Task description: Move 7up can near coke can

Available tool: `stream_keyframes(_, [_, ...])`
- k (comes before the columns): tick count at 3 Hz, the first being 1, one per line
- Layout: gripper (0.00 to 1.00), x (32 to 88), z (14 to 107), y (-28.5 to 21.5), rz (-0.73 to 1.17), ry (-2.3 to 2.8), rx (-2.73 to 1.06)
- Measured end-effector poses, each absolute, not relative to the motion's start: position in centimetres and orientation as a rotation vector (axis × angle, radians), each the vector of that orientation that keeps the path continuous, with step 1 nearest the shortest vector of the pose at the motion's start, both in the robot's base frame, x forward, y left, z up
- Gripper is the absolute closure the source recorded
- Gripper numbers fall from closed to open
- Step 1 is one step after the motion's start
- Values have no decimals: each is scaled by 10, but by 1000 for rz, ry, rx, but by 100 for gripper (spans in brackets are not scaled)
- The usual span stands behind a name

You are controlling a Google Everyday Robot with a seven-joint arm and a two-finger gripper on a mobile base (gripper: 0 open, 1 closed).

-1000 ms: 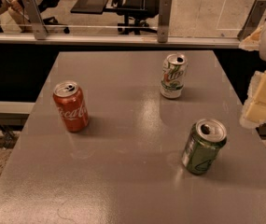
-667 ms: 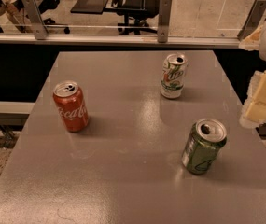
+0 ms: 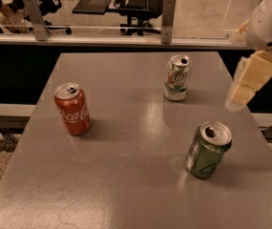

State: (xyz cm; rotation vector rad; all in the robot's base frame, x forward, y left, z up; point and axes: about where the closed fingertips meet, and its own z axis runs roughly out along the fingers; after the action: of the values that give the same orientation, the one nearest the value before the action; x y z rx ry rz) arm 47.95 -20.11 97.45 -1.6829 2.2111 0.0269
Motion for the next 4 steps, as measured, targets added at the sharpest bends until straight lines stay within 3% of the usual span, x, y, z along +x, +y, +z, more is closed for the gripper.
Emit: stream_keyframes(4, [0, 596, 915, -160, 242, 2199, -1502])
